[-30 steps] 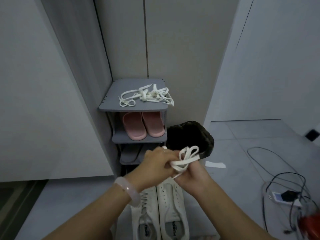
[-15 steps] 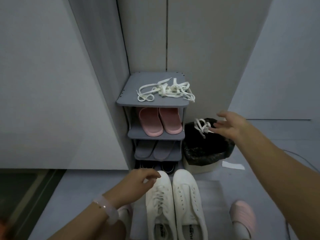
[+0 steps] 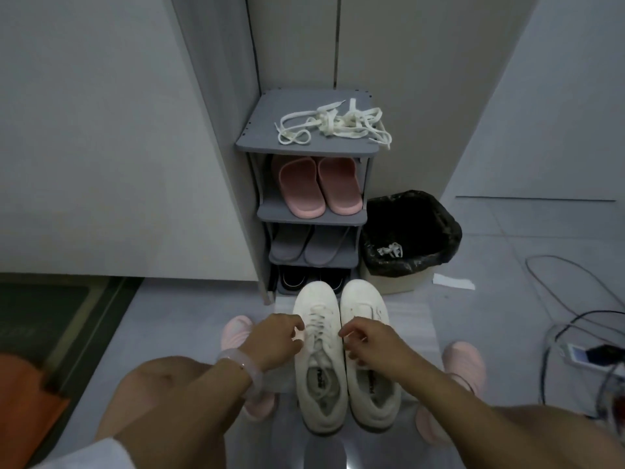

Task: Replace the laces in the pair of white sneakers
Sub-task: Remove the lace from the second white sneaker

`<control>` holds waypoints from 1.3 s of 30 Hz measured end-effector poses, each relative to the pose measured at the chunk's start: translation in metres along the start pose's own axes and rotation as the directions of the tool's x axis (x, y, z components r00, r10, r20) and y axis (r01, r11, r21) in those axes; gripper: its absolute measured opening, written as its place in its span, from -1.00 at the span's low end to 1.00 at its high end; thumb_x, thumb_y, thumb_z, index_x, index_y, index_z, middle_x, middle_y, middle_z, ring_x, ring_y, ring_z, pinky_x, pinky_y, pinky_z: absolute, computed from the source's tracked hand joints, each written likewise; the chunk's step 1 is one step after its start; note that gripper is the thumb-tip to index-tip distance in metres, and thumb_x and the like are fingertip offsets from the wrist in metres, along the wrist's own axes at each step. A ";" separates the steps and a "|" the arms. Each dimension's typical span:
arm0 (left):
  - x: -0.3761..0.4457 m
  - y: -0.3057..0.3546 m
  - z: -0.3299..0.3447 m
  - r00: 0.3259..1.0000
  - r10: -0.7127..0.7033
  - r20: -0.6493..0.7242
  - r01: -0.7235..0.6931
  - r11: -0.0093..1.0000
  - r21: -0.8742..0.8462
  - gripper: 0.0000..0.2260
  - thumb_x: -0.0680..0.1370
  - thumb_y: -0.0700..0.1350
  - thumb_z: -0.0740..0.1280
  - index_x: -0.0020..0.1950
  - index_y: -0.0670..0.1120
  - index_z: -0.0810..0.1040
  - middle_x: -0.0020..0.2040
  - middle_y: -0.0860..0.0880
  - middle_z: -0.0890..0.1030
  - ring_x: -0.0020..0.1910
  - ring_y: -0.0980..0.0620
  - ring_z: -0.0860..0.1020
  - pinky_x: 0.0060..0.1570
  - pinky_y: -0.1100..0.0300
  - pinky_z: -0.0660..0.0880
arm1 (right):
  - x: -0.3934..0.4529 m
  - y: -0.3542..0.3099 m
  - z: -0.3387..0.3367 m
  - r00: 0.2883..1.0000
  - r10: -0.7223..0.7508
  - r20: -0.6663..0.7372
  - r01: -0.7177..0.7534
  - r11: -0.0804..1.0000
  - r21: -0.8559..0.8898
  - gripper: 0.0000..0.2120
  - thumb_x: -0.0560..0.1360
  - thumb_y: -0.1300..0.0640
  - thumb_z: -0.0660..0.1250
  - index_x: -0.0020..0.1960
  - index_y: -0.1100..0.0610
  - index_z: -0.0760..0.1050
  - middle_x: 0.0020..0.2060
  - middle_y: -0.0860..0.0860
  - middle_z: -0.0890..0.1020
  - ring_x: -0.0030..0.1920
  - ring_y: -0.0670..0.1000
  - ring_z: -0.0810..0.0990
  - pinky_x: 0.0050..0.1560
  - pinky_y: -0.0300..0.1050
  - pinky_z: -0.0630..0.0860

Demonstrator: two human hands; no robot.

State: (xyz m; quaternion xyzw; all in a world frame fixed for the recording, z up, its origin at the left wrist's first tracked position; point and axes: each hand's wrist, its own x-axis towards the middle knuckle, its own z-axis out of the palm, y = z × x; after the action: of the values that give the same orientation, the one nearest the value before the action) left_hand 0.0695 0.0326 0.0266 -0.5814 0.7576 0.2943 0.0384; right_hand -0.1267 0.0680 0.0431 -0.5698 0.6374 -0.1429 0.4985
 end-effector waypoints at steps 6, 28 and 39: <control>-0.006 0.001 0.025 1.000 -0.007 0.026 0.011 0.983 -0.183 -0.65 0.50 -0.03 0.33 0.22 -0.07 0.33 0.06 -0.09 0.55 -0.04 0.00 0.50 -0.06 0.18 0.42 | 0.006 0.005 0.035 0.977 -0.213 0.024 0.192 0.822 -0.537 -0.71 0.53 0.02 0.23 0.20 0.09 0.33 0.08 0.03 0.46 -0.02 0.05 0.51 -0.09 -0.09 0.44; 0.007 0.006 0.022 0.980 0.079 -0.185 -0.118 0.970 -0.214 -0.84 0.48 -0.26 0.27 0.03 -0.23 0.52 -0.10 -0.06 0.41 -0.04 0.01 0.43 -0.15 0.31 0.30 | 0.030 0.009 0.040 0.976 -0.205 -0.073 0.147 0.868 -0.473 -0.71 0.50 0.04 0.27 0.13 0.14 0.31 -0.02 0.09 0.51 -0.08 0.09 0.53 -0.15 -0.07 0.44; 0.014 0.004 0.021 0.984 -0.071 -0.163 -0.013 0.886 -0.464 -0.92 0.46 -0.24 0.37 -0.08 -0.23 0.57 -0.12 -0.03 0.45 -0.13 0.08 0.43 -0.17 0.37 0.30 | 0.029 0.015 0.042 0.971 -0.195 -0.137 0.127 0.910 -0.394 -0.79 0.47 0.04 0.29 -0.05 0.07 0.27 -0.12 0.01 0.45 -0.18 0.01 0.45 -0.27 -0.18 0.31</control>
State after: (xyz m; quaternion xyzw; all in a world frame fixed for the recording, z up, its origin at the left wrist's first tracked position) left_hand 0.0555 0.0317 0.0050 -0.6086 0.6570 0.4137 -0.1639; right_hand -0.0971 0.0636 -0.0013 -0.6922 0.6445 -0.1059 0.3070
